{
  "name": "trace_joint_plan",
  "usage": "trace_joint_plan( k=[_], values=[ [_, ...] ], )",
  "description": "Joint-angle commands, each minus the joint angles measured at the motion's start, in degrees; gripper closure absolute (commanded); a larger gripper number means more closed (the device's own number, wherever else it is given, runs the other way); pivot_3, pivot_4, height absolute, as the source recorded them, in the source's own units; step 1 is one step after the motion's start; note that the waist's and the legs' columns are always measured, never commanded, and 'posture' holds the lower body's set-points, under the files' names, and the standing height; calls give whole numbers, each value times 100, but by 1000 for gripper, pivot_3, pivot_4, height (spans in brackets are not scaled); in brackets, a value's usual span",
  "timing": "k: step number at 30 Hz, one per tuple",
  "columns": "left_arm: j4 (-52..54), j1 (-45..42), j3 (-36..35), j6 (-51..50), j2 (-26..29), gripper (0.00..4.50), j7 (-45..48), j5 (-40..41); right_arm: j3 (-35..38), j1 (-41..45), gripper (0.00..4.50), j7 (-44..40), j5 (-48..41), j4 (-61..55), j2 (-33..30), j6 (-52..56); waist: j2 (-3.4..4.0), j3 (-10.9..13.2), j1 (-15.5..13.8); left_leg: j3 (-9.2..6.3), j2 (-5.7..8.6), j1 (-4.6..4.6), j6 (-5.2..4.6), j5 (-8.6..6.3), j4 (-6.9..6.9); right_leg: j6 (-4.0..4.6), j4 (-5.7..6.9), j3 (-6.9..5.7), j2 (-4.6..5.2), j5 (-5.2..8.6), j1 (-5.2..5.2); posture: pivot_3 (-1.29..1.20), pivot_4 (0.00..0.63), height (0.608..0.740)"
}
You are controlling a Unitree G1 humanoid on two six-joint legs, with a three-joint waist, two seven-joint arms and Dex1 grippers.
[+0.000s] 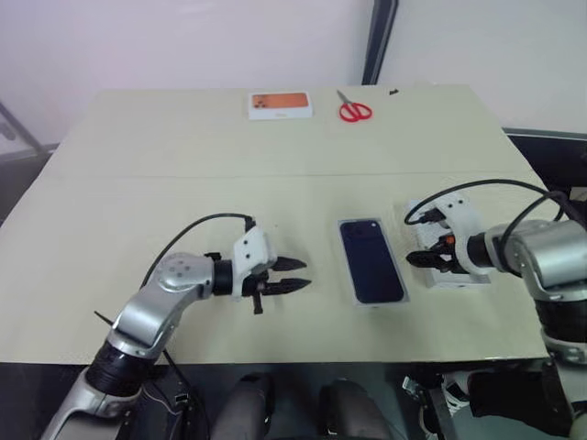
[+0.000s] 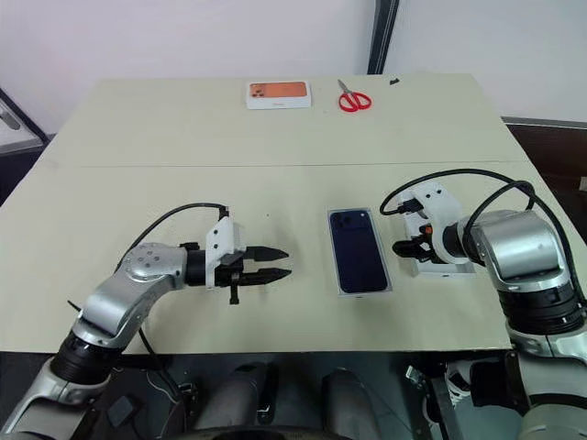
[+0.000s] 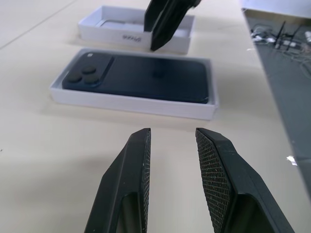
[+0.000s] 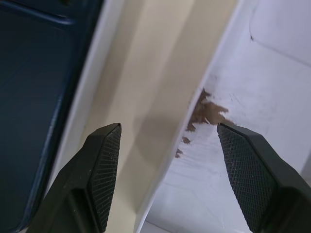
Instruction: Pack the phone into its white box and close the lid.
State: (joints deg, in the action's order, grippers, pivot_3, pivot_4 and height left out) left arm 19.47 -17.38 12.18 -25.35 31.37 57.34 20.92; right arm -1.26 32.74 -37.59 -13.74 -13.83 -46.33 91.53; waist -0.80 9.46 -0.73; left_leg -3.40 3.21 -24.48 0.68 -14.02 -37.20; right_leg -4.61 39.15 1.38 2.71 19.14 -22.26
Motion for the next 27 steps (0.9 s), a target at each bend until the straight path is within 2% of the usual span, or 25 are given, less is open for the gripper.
trace_joint_plan(
  k=[1,6,11,13,17,20,21,22,23,24,27],
  values=[
    [259,72,-170,122,-10,2962,-24,179,172,109,2002,307,-80,-61,79,97,0,0,16,1,0,0,0,0,2,0,1,0,-1,0,-2,0,150,740],
    [292,161,-265,98,-19,2962,-153,257,335,284,4421,534,-279,14,143,97,0,0,32,1,0,0,0,0,3,-1,3,0,-4,0,-3,0,150,740],
    [248,420,-503,114,38,2962,-377,234,800,717,4472,662,-831,159,233,97,1,0,51,2,-1,1,-1,0,3,-1,5,0,-5,0,-4,0,150,740],
    [105,534,-665,190,102,2962,-482,164,1188,1038,4472,692,-1501,318,404,97,2,1,69,2,-1,1,-1,0,4,-1,6,1,-5,0,-5,0,150,740],
    [-129,625,-1081,231,126,2962,-723,237,1784,1365,4472,1153,-4036,629,745,97,1,1,109,0,-4,1,-1,0,7,0,7,-1,-9,0,-5,0,150,740],
    [-309,591,-1224,308,160,2962,-795,171,1830,1210,4472,2353,-6482,1087,1078,97,-1,1,123,0,-4,1,-4,-2,4,-1,3,-5,-7,0,4,0,150,740],
    [-360,569,-1238,339,167,2962,-805,137,1394,932,4472,3180,-7950,1077,874,-475,-2,2,113,1,-4,0,-5,-2,3,-1,2,-4,-7,0,4,0,150,740],
    [-406,537,-1237,366,169,2962,-810,114,1029,634,4472,3794,-9001,981,829,-989,-4,3,111,1,-4,-1,-6,-2,0,-1,2,-7,-6,0,5,0,150,740],
    [-438,506,-1227,395,166,2962,-817,92,775,368,4472,4200,-9631,842,860,-1383,-5,2,119,-1,-4,-3,-8,-3,-2,-2,1,-10,-5,0,7,0,150,740],
    [-460,465,-1208,418,151,2962,-827,77,600,61,4472,4456,-9905,615,963,-1694,-5,3,140,-1,-4,-4,-10,-4,-3,-2,0,-11,-4,0,8,0,150,740],
    [-494,349,-1134,446,81,2962,-860,30,434,-708,4472,4930,-9926,49,1388,-2255,-5,3,164,1,-4,-5,-13,-5,-7,-3,2,-10,-6,0,9,0,150,740]
  ],
)
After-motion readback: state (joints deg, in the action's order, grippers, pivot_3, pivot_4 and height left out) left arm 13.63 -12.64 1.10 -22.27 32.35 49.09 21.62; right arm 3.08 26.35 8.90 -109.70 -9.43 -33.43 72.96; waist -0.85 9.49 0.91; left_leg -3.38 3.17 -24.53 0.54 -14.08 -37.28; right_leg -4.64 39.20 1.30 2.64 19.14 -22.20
